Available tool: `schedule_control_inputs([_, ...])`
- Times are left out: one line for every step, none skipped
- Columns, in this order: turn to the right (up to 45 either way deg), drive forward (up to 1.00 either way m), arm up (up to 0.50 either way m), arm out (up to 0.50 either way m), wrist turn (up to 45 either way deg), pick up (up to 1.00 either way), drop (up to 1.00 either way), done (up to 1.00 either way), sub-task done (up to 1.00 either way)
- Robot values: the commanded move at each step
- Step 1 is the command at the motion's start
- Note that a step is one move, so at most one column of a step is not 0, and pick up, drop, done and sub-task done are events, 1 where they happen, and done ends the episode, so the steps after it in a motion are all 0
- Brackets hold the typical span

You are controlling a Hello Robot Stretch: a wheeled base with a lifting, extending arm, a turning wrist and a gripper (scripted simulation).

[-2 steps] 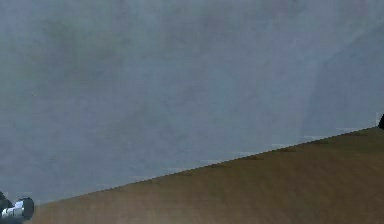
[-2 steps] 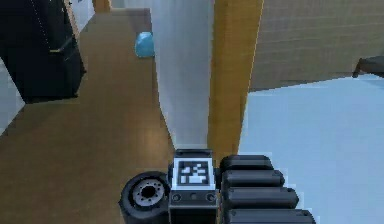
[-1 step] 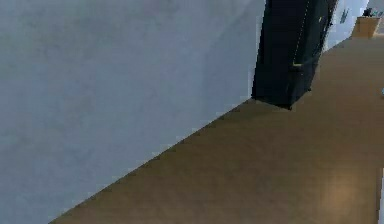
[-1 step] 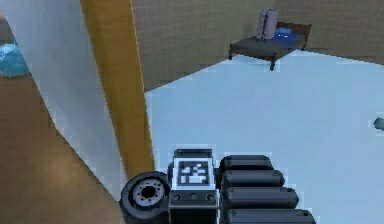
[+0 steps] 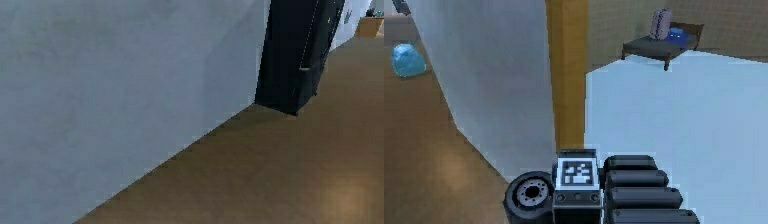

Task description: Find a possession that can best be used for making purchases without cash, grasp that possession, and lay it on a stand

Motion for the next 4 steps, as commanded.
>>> schedule_control_inputs([39.0, 0.0, 0.0, 0.0, 0.0, 0.0, 0.0, 0.0, 0.0])
schedule_control_inputs([0.0, 1.0, 0.0, 0.0, 0.0, 0.0, 0.0, 0.0, 0.0])
schedule_control_inputs([0.0, 1.0, 0.0, 0.0, 0.0, 0.0, 0.0, 0.0, 0.0])
schedule_control_inputs([3.0, 0.0, 0.0, 0.0, 0.0, 0.0, 0.0, 0.0, 0.0])
